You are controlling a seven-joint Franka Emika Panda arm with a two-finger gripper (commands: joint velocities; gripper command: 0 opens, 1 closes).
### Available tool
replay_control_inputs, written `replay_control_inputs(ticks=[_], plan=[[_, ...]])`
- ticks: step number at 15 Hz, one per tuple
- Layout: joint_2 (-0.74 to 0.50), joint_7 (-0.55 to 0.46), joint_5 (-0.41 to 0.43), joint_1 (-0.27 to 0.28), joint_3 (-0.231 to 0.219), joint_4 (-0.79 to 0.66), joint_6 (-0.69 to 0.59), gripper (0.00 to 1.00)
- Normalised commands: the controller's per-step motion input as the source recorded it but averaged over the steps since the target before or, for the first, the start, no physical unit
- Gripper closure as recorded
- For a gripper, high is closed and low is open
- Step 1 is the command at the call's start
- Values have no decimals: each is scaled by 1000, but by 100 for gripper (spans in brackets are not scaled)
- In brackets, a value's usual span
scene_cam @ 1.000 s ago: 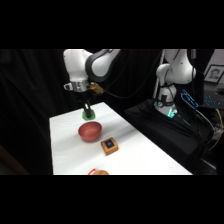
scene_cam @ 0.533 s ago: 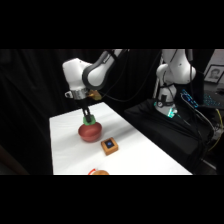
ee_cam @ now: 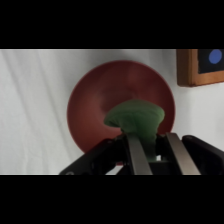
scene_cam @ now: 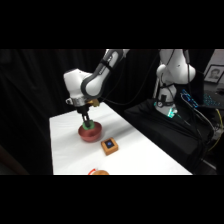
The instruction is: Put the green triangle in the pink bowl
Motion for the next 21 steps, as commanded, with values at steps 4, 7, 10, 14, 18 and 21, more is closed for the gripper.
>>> replay_control_inputs(ticks=[4, 7, 10, 14, 18, 21], plan=[[187, -80, 129, -94, 82, 215, 75, 93], [164, -59, 123, -101, 74, 213, 39, 54], [133, -47, 122, -104, 68, 194, 15, 43], [92, -40, 112, -92, 62, 162, -32, 12], [-120, -101, 108, -90, 76, -3, -110, 0], [-348, -116, 92, -72, 63, -175, -188, 0]])
